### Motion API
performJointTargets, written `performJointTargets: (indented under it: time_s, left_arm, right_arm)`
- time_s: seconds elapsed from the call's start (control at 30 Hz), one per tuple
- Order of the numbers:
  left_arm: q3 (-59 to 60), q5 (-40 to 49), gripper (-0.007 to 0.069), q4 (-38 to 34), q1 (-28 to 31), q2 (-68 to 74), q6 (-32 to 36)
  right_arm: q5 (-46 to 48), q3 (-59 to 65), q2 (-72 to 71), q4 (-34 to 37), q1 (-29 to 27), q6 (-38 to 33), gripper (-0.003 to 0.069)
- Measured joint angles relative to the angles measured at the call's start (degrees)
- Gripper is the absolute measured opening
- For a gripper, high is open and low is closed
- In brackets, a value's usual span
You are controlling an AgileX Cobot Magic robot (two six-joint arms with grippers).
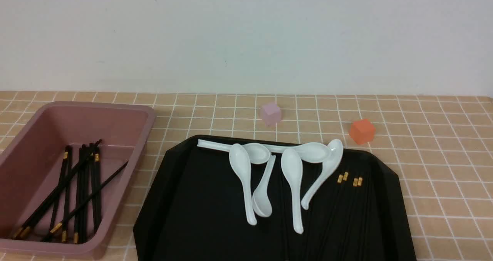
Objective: On brown tablecloth take chopsticks from black tray and put them in box.
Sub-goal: 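Move the gripper over the chopsticks on the black tray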
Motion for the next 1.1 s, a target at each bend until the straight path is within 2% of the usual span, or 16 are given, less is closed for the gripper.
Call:
performJointTargets:
  time_s: [1.1]
  left_arm:
    - [0.00, 0.00, 0.0093, 0.00, 0.00, 0.00, 0.00]
  right_arm:
    - [0.00, 0.00, 0.00, 0.01, 0.00, 0.00, 0.0239]
